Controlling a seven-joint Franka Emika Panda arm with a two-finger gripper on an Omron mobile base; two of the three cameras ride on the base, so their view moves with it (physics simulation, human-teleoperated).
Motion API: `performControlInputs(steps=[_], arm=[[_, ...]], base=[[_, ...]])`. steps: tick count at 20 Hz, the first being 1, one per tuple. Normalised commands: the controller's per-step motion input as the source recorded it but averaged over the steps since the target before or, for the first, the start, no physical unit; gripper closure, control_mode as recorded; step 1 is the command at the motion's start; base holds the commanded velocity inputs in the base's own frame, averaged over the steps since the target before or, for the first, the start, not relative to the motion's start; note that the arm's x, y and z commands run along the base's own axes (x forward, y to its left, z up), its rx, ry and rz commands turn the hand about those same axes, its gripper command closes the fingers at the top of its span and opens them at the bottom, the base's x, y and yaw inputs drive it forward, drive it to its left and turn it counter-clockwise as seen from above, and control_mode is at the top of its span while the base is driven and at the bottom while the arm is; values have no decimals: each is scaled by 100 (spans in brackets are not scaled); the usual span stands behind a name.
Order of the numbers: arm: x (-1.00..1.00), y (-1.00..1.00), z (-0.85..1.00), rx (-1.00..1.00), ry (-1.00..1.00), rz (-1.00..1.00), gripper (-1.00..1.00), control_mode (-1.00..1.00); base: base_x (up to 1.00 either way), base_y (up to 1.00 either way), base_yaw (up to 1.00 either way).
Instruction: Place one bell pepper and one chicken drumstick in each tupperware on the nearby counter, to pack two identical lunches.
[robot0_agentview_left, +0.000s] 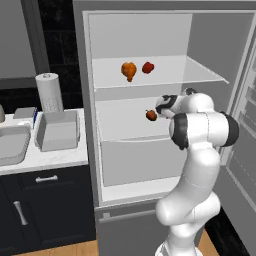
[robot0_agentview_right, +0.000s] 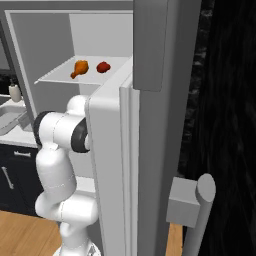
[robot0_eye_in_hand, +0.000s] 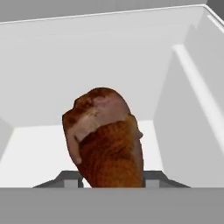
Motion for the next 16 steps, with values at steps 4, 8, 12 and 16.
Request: performControlInputs(steps=[4, 8, 12, 16], arm=[[-8, 0, -7, 0, -7, 0, 100, -100], [-100, 1, -17, 0, -18, 2, 100, -100], [-100, 18, 63, 0, -41, 2, 100, -100], [-100, 18, 100, -1, -18, 0, 100, -100]], base=[[0, 0, 0], [0, 0, 0], [0, 0, 0], [0, 0, 0]])
